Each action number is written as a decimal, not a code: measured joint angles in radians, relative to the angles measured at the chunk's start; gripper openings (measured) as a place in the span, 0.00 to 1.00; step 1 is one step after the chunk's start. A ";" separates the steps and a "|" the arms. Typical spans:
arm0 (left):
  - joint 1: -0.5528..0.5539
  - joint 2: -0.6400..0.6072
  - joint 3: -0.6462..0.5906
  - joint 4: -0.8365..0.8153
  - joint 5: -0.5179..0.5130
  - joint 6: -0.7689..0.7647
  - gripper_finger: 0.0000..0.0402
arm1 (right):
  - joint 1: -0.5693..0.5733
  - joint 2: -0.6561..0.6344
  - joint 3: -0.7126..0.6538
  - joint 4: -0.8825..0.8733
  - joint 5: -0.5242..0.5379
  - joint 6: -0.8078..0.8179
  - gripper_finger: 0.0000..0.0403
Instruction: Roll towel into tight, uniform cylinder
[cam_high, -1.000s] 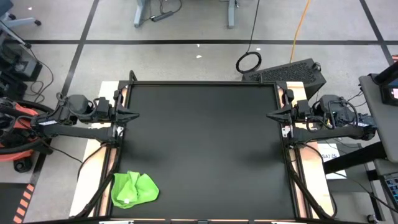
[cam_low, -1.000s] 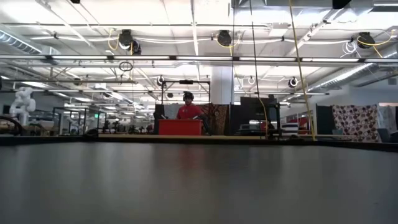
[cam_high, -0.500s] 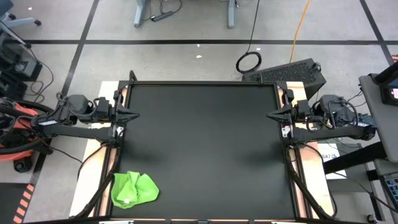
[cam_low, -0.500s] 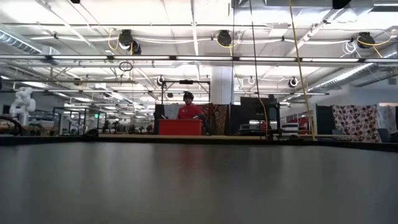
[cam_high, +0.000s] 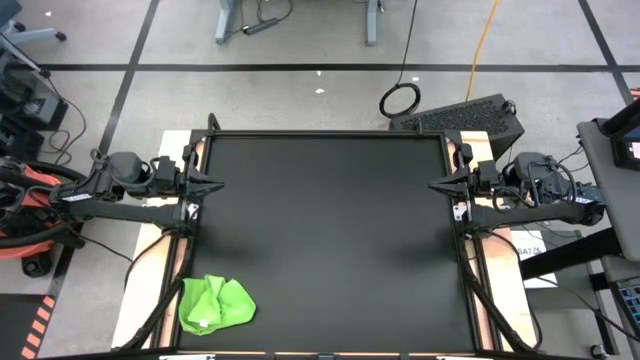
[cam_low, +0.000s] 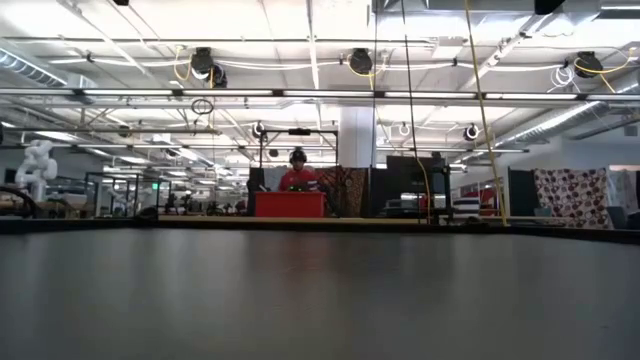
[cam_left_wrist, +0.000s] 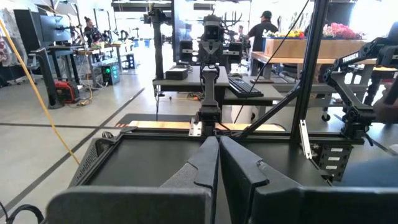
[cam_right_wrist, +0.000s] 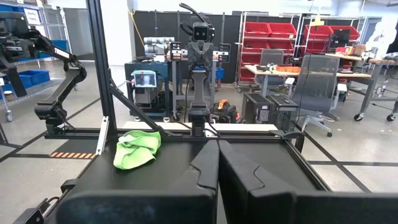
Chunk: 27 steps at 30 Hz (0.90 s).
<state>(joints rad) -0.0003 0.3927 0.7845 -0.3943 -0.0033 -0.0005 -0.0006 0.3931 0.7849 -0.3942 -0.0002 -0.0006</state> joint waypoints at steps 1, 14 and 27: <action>0.000 0.000 0.000 0.000 0.000 0.000 0.06 | 0.000 0.000 0.000 0.000 0.000 0.000 0.00; 0.000 0.000 0.000 0.000 0.000 0.001 0.06 | 0.000 0.000 0.000 0.001 0.000 0.000 0.00; 0.000 0.000 0.000 0.040 -0.009 0.138 0.06 | 0.000 0.000 0.000 0.001 0.001 0.000 0.00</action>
<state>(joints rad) -0.0004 0.3927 0.7849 -0.3544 -0.0124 0.1375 -0.0002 0.3931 0.7853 -0.3935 0.0010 -0.0006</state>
